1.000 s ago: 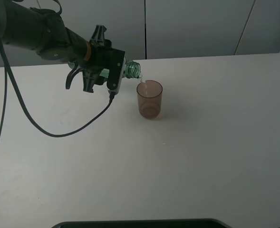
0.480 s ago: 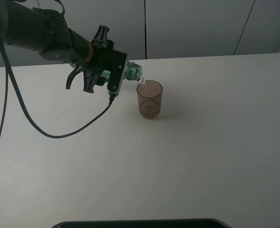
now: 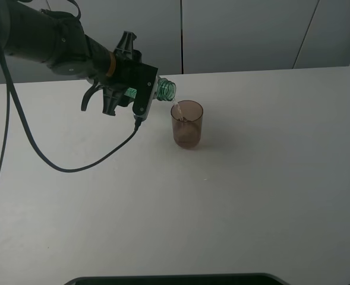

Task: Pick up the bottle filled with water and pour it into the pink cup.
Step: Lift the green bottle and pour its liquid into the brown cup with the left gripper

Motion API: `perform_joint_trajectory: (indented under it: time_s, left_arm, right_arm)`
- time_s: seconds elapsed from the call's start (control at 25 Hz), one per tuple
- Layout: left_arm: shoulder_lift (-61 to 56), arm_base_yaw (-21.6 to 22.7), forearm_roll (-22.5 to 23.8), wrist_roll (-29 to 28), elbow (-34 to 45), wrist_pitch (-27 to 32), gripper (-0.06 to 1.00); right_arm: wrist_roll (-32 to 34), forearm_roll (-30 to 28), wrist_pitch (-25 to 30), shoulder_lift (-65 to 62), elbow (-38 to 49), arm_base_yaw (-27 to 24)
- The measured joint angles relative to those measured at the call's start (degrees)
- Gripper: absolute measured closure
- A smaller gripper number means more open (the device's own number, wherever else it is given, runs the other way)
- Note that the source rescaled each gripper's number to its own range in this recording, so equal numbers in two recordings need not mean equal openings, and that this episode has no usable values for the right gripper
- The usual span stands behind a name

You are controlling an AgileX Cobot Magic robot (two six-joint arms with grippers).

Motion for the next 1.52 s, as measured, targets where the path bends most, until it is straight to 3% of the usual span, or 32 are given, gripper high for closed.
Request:
perform_joint_trajectory:
  time_s: [1.52]
  left_arm:
    - [0.00,0.00,2.45,0.24,-0.12,0.00,0.94]
  right_arm:
    - [0.00,0.00,0.00,0.00,0.00,0.00]
